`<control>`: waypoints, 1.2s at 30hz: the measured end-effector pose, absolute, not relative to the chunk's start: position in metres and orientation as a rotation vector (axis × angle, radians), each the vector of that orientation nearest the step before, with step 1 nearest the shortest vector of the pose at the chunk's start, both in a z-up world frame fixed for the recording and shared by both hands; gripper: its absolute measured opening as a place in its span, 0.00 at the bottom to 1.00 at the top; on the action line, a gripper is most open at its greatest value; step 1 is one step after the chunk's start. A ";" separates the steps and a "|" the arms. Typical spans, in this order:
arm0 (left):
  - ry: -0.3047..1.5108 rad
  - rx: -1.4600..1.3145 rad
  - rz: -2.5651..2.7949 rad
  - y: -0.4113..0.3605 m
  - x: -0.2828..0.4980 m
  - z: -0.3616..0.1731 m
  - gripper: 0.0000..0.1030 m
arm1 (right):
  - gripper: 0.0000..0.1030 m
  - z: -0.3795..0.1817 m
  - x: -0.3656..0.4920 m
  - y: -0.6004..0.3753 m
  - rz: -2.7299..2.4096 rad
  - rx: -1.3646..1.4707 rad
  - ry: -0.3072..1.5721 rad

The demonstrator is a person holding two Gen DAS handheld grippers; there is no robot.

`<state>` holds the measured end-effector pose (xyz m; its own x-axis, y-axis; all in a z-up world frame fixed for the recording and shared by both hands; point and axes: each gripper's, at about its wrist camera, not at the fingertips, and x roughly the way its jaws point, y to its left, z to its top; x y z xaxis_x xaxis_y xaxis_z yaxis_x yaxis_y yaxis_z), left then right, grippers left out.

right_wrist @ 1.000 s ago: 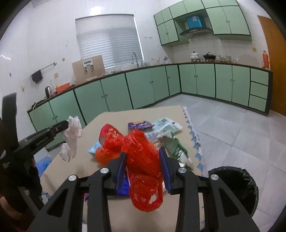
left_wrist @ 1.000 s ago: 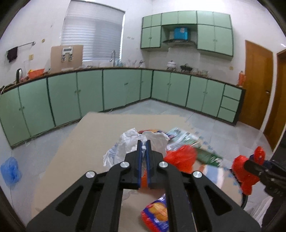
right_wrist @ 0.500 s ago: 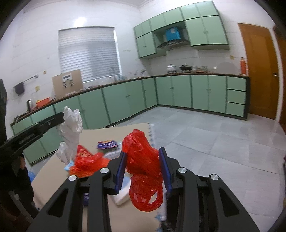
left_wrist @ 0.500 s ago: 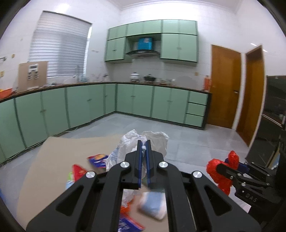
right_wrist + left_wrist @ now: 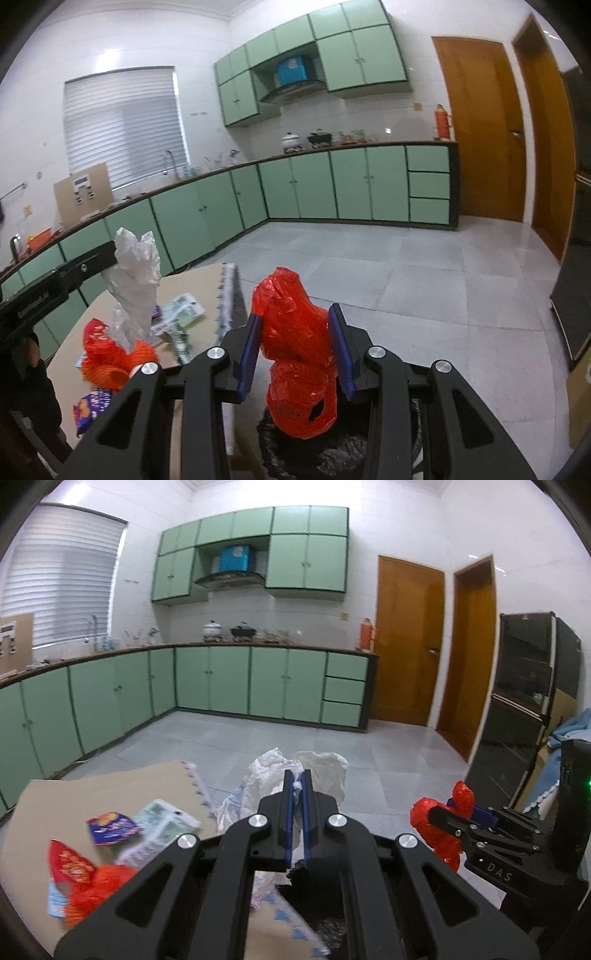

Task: Collect trash
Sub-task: 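Carry the tissue and red bag over the black bin and open both grippers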

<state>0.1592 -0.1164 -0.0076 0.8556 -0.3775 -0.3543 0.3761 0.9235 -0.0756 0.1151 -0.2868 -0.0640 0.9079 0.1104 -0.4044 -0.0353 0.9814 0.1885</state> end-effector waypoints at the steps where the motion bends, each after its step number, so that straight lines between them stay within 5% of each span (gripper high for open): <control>1: 0.381 -0.001 -0.406 -0.123 0.162 -0.012 0.03 | 0.35 -0.068 0.115 -0.291 0.067 0.183 0.433; 22: 0.660 0.058 -0.533 -0.195 0.255 -0.130 0.07 | 0.39 -0.173 0.173 -0.351 -0.024 0.263 0.646; 28: 0.671 0.025 -0.529 -0.183 0.259 -0.128 0.38 | 0.61 -0.179 0.177 -0.355 -0.030 0.269 0.668; 36: 0.626 -0.008 -0.472 -0.154 0.252 -0.101 0.49 | 0.73 -0.159 0.167 -0.352 -0.043 0.270 0.627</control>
<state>0.2517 -0.1535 -0.1006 0.7080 -0.4272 -0.5624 0.4226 0.8943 -0.1472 0.1670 -0.3522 -0.1591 0.8100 0.0417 -0.5850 0.1211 0.9641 0.2364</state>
